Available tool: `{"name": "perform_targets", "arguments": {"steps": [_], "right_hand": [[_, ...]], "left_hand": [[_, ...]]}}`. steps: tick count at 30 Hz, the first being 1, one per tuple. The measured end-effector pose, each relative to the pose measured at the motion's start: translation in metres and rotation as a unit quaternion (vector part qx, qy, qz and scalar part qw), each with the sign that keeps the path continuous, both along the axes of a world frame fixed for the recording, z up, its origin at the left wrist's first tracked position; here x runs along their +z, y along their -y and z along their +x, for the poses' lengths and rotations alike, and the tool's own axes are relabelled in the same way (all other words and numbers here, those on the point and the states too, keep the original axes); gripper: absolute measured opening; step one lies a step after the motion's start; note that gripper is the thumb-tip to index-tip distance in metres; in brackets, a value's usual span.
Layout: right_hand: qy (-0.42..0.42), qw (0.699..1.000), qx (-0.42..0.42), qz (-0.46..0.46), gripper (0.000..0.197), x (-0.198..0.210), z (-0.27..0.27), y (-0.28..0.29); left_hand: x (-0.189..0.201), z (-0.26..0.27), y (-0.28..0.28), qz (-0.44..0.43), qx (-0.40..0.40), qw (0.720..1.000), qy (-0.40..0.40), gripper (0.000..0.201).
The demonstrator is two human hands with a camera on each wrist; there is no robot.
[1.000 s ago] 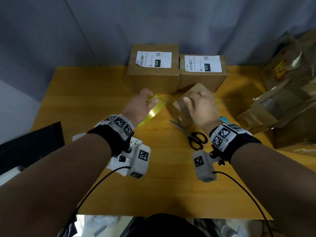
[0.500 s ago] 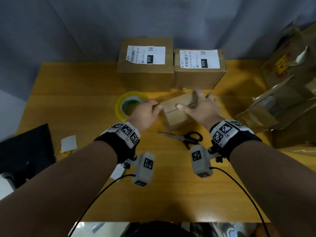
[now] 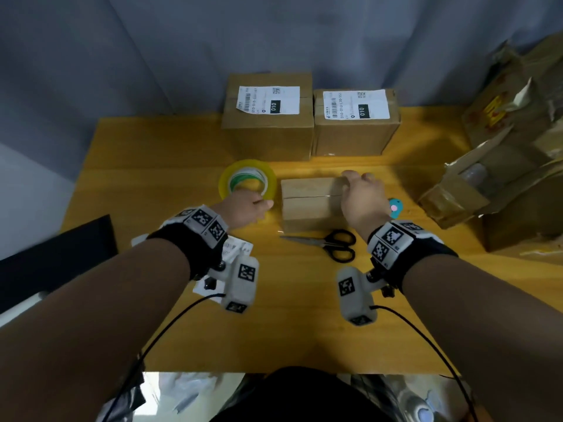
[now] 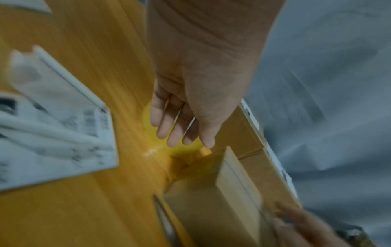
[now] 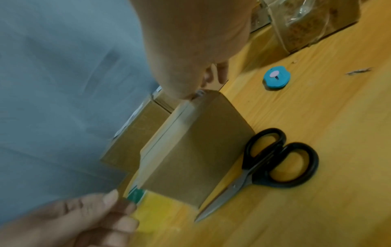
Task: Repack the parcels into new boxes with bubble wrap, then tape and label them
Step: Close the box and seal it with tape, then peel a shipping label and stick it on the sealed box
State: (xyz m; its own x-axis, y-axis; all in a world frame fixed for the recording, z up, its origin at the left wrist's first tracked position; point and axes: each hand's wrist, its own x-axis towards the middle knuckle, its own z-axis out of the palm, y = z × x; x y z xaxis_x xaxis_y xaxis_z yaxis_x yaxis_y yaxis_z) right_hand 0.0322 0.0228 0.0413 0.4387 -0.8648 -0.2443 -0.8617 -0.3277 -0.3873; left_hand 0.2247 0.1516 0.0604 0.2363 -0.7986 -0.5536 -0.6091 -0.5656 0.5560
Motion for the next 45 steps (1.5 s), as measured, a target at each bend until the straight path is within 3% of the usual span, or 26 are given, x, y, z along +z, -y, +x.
{"name": "perform_targets", "arguments": {"steps": [3, 6, 11, 13, 14, 17, 18, 20, 23, 26, 29, 32, 34, 36, 39, 41, 43, 45], "right_hand": [[0.093, 0.992, 0.009, -0.091, 0.04, 0.01, 0.003, -0.021], [0.163, 0.975, 0.089, -0.124, 0.032, 0.018, 0.009, -0.043], [0.203, 0.956, 0.21, 0.007, 0.019, 0.014, 0.027, -0.081], [0.16, 0.954, 0.24, 0.084, 0.022, 0.002, 0.032, -0.093], [0.108, 0.954, 0.252, 0.123, 0.028, -0.007, 0.034, -0.097], [-0.04, 0.944, 0.27, 0.185, 0.054, -0.03, 0.045, -0.105], [-0.055, 0.943, 0.268, 0.19, 0.059, -0.035, 0.05, -0.106], [-0.06, 0.945, 0.261, 0.189, 0.062, -0.044, 0.064, -0.107], [-0.049, 0.952, 0.248, 0.171, 0.06, -0.056, 0.084, -0.111], [-0.024, 0.963, 0.234, 0.131, 0.053, -0.065, 0.099, -0.119], [-0.048, 0.966, 0.225, 0.117, 0.048, -0.071, 0.107, -0.125], [-0.018, 0.966, 0.237, 0.103, 0.02, -0.069, 0.107, -0.121], [0.025, 0.966, 0.236, 0.105, 0.012, -0.061, 0.103, -0.115], [0.042, 0.963, 0.231, 0.13, 0.015, -0.052, 0.102, -0.111], [-0.008, 0.957, 0.242, 0.16, 0.044, -0.051, 0.109, -0.114], [-0.031, 0.955, 0.245, 0.162, 0.054, -0.059, 0.116, -0.117], [-0.031, 0.956, 0.237, 0.169, 0.05, -0.068, 0.12, -0.118], [-0.035, 0.954, 0.246, 0.17, 0.026, -0.071, 0.121, -0.119]], "left_hand": [[-0.003, 0.015, -0.037, 0.009, -0.063, 0.996, 0.066, 0.032], [-0.025, 0.021, -0.07, 0.049, -0.073, 0.989, 0.117, 0.02], [-0.055, 0.009, -0.091, 0.137, -0.036, 0.961, 0.238, 0.074], [-0.065, 0.003, -0.094, 0.146, -0.021, 0.955, 0.259, 0.084], [-0.069, 0.0, -0.094, 0.136, -0.003, 0.959, 0.247, 0.08], [-0.077, -0.005, -0.093, 0.058, 0.05, 0.984, 0.158, 0.021], [-0.078, -0.006, -0.093, 0.042, 0.059, 0.988, 0.14, 0.014], [-0.079, -0.006, -0.095, 0.027, 0.082, 0.989, 0.117, 0.022], [-0.078, -0.004, -0.1, -0.017, 0.151, 0.985, 0.081, 0.015], [-0.075, 0.003, -0.106, -0.051, 0.228, 0.969, 0.081, 0.01], [-0.073, 0.009, -0.11, -0.066, 0.272, 0.956, 0.087, 0.018], [-0.071, 0.015, -0.11, -0.044, 0.281, 0.953, 0.105, 0.026], [-0.07, 0.022, -0.108, -0.012, 0.29, 0.952, 0.1, 0.035], [-0.07, 0.028, -0.105, 0.023, 0.284, 0.955, 0.079, 0.03], [-0.067, 0.032, -0.102, 0.053, 0.25, 0.965, 0.064, 0.03], [-0.068, 0.032, -0.099, 0.063, 0.226, 0.97, 0.067, 0.036], [-0.071, 0.031, -0.098, 0.07, 0.212, 0.971, 0.083, 0.039], [-0.075, 0.032, -0.098, 0.067, 0.214, 0.97, 0.095, 0.04]]}}
